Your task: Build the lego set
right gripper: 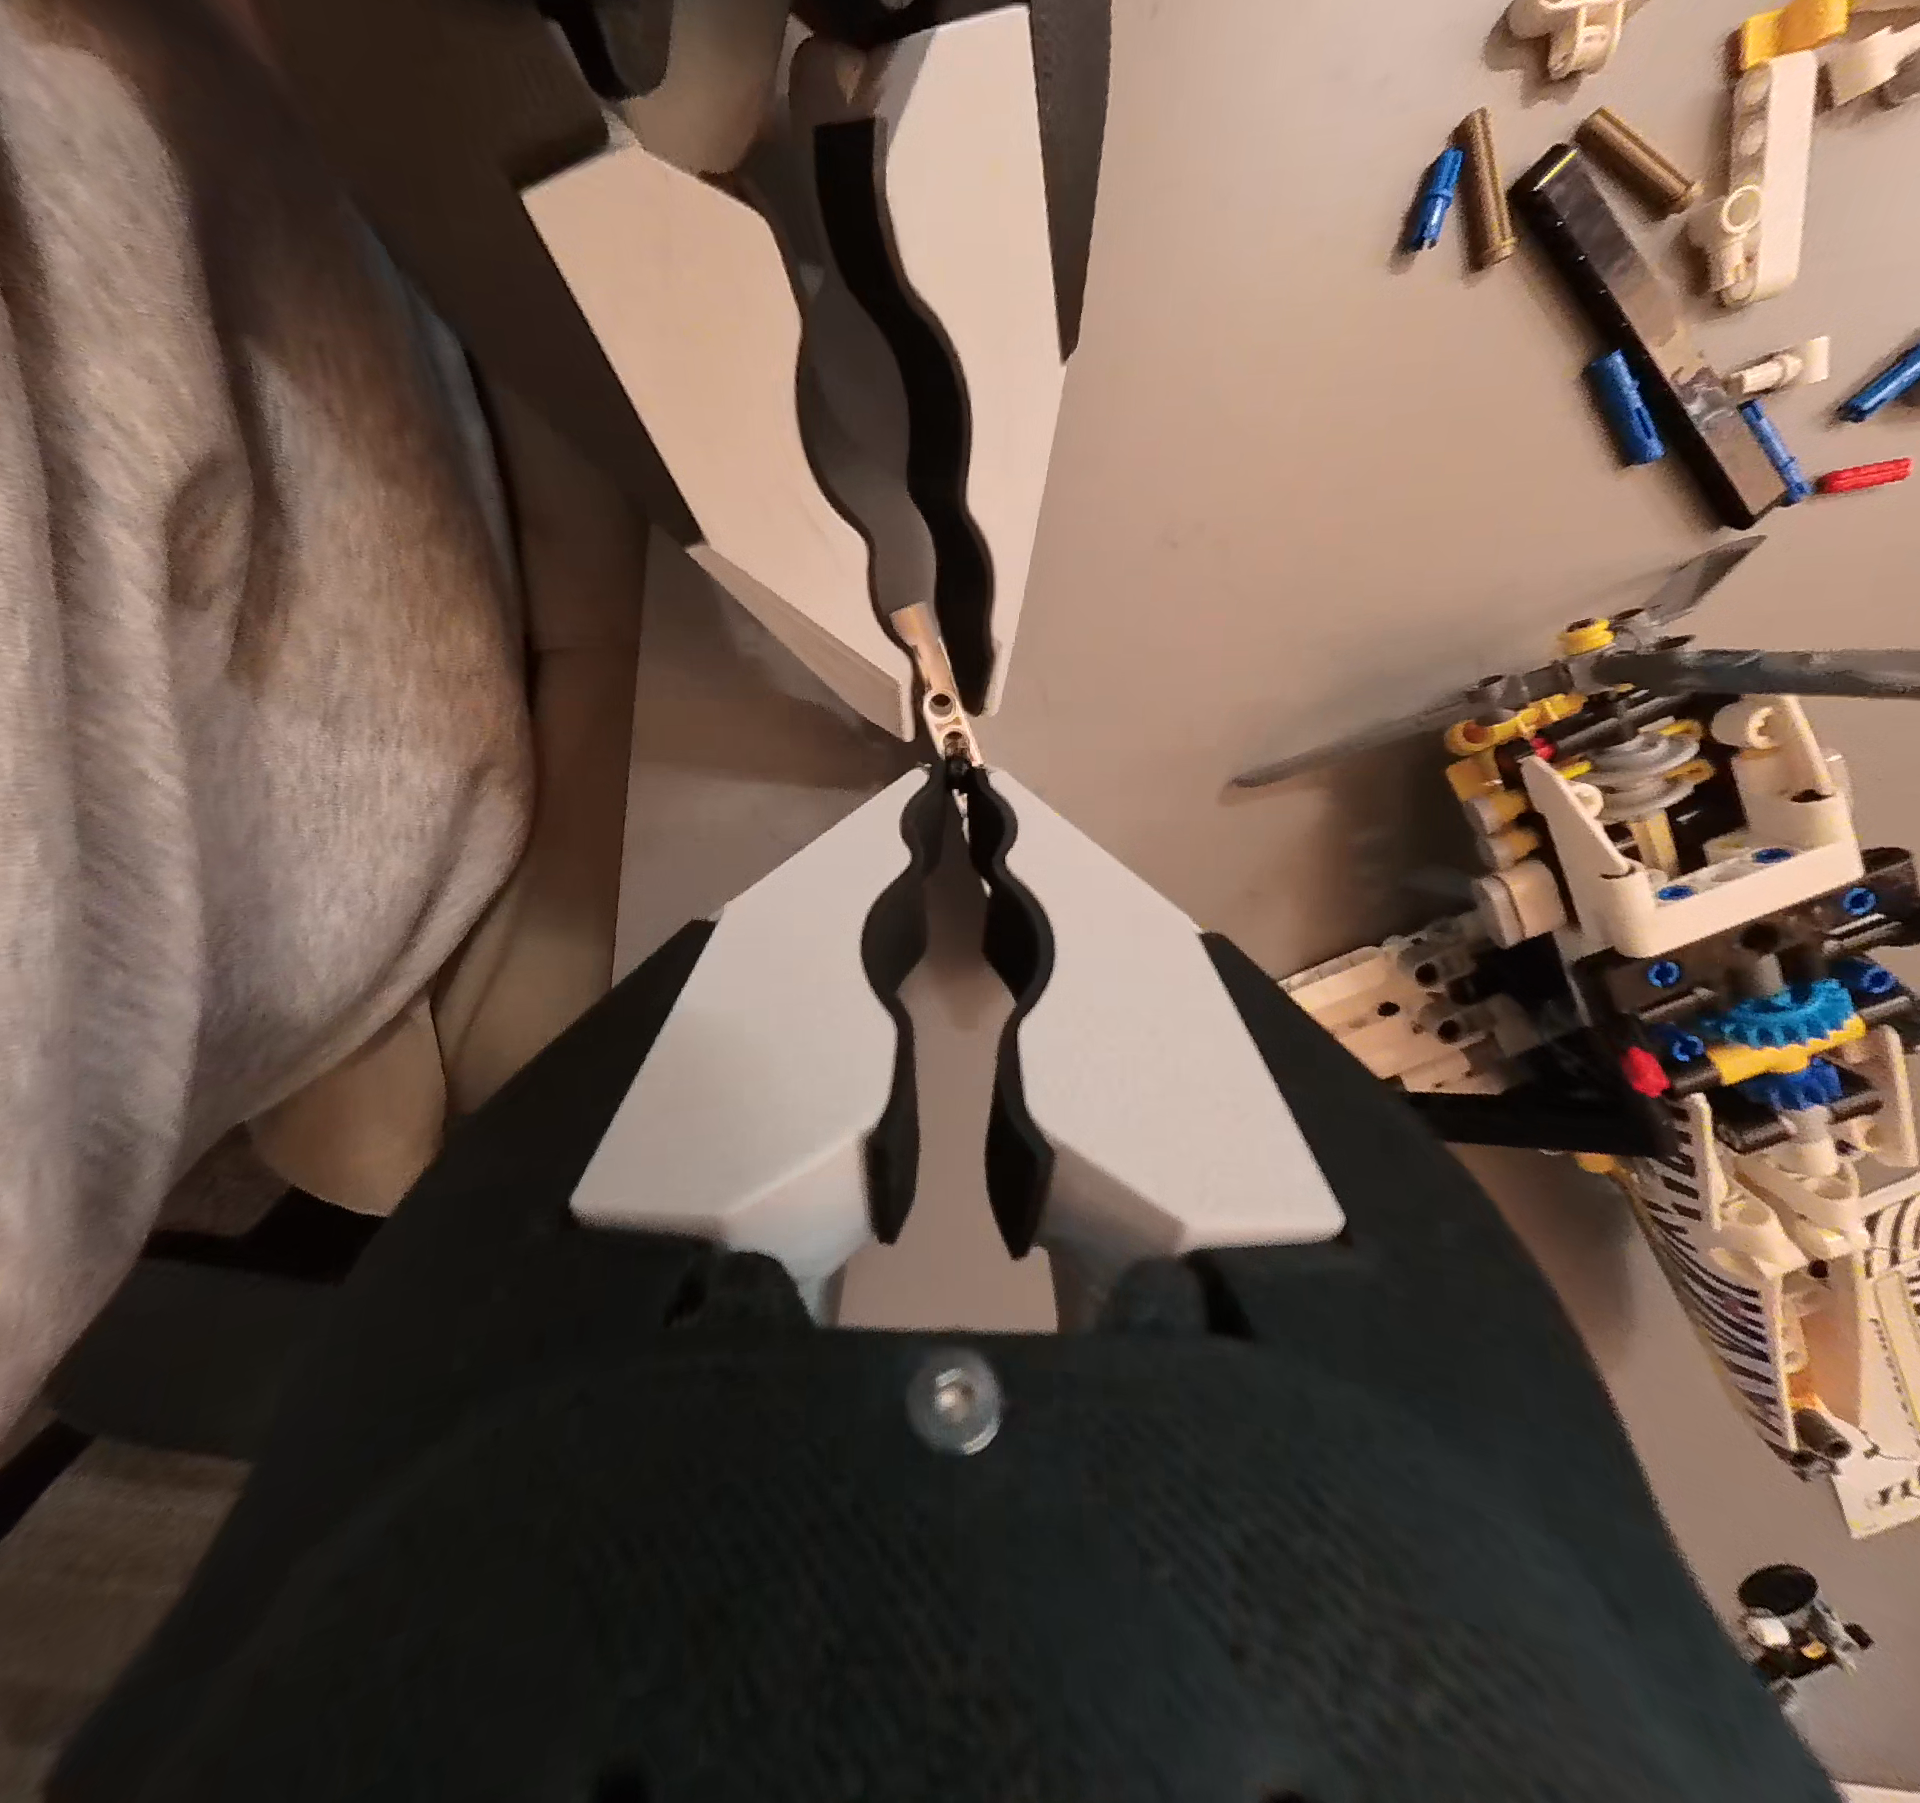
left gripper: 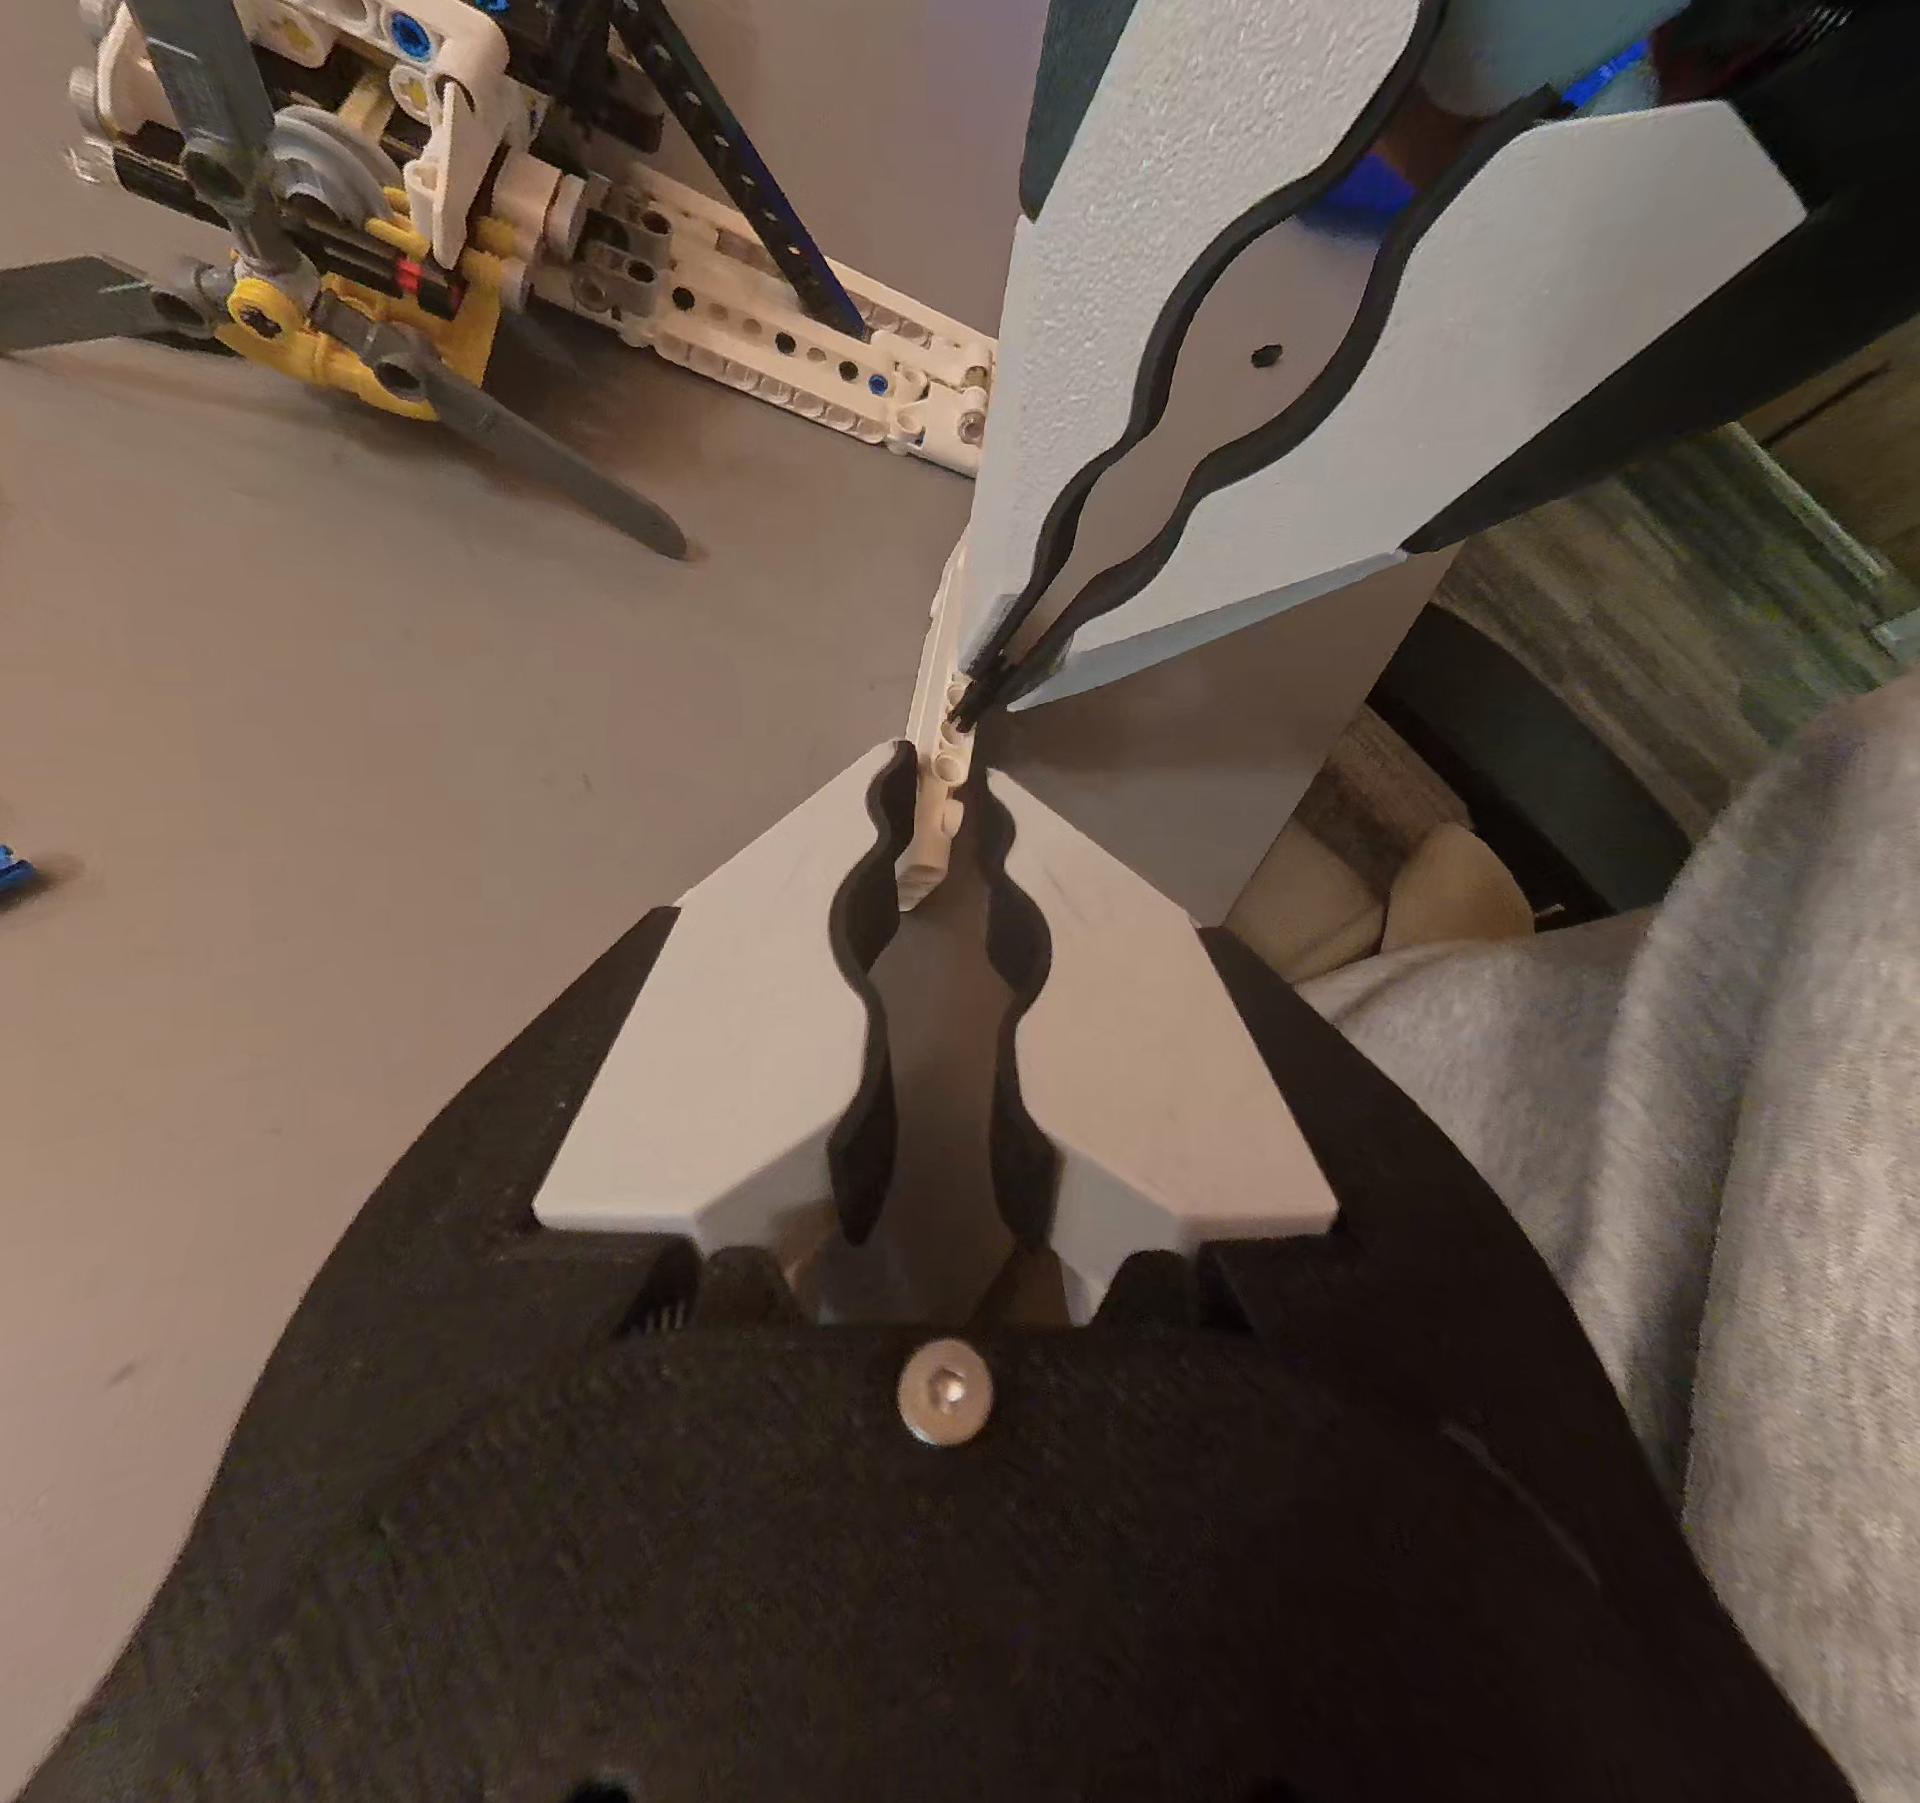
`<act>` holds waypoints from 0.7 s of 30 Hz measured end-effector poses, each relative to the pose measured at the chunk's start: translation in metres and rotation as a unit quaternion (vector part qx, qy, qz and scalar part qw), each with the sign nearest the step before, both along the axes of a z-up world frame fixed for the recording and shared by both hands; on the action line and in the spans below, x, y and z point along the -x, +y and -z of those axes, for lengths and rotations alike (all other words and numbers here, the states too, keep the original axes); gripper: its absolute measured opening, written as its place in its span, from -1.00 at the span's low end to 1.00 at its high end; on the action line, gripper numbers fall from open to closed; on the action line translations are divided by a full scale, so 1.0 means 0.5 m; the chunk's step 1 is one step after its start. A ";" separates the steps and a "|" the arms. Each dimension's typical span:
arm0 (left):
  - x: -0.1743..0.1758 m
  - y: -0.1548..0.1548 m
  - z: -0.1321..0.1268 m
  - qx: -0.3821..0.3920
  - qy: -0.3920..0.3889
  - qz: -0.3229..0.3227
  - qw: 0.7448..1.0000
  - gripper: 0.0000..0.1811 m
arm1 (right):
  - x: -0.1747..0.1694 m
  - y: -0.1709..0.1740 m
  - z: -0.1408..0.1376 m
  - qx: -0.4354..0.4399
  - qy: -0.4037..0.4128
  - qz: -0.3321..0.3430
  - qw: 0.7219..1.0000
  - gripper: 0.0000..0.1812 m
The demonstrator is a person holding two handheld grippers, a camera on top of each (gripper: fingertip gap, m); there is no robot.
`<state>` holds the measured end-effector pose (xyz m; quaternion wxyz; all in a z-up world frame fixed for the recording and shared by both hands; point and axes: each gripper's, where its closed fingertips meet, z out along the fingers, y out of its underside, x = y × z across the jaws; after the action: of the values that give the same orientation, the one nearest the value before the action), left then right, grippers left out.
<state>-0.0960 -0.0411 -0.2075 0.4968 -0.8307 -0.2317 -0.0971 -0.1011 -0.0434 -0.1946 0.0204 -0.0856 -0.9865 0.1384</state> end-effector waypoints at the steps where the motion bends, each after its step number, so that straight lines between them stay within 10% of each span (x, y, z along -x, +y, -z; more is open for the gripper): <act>1: 0.000 0.000 0.002 0.004 0.001 0.000 1.000 -0.93 | 0.000 0.000 0.000 -0.002 -0.001 0.000 1.000 -0.98; 21: 0.000 0.001 0.007 0.015 0.008 -0.004 1.000 -0.93 | -0.001 -0.006 0.004 -0.043 -0.020 -0.016 0.999 -0.98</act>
<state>-0.0958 -0.0407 -0.2111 0.4867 -0.8377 -0.2326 -0.0853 -0.1005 -0.0463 -0.1963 0.0024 -0.0718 -0.9929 0.0944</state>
